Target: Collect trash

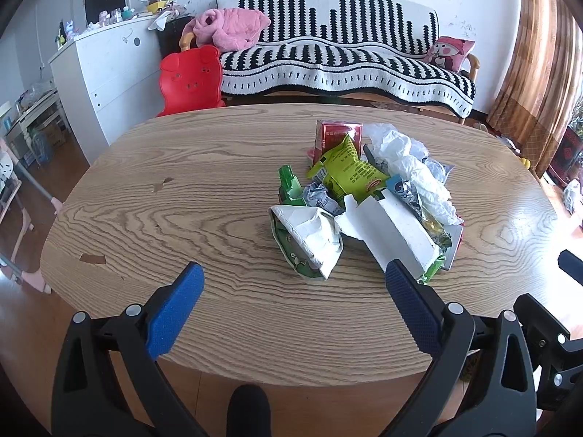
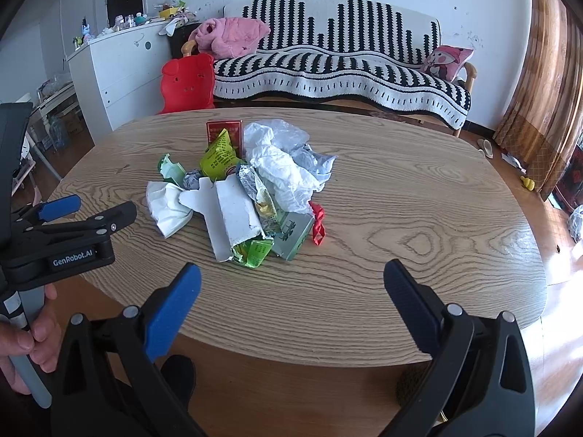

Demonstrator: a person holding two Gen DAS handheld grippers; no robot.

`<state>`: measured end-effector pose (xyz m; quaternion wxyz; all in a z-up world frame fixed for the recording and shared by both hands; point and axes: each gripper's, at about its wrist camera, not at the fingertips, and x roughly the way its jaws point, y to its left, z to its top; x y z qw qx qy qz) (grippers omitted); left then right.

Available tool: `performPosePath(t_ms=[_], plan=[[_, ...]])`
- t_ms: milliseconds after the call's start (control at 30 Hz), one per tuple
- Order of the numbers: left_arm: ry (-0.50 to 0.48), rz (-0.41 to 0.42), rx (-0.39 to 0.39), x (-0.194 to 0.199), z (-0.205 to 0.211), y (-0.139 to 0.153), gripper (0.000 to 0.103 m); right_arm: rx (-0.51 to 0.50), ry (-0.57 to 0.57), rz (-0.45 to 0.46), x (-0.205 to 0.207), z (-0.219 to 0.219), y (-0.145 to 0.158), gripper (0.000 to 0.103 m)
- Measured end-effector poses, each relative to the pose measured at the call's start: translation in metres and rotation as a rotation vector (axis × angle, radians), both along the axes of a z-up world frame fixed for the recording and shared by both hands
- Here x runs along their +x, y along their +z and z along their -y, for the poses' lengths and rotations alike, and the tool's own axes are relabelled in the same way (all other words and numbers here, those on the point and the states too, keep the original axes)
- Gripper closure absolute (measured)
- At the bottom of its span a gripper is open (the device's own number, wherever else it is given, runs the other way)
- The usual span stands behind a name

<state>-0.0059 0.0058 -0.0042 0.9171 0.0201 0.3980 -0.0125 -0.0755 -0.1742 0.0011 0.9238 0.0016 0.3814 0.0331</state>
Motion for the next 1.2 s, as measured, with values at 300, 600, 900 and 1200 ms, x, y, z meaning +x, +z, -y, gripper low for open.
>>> performPosePath(t_ms=[300,600,900,1200], plan=[[0.0,-0.001,-0.002,0.001,0.0,0.001,0.006,0.001,-0.001,0.002,-0.001,0.0,0.001,0.006],[0.0,-0.001,-0.002,0.001,0.0,0.001,0.006,0.002,-0.001,0.006,-0.001,0.0,0.003,0.006],[0.001,-0.002,0.001,0.001,-0.001,0.001,0.006,0.002,-0.002,0.006,0.0,0.0,0.002,0.006],[-0.048,-0.096,-0.045,0.013,-0.006,-0.015,0.006,-0.007,0.011,-0.013,0.002,-0.003,-0.001,0.006]])
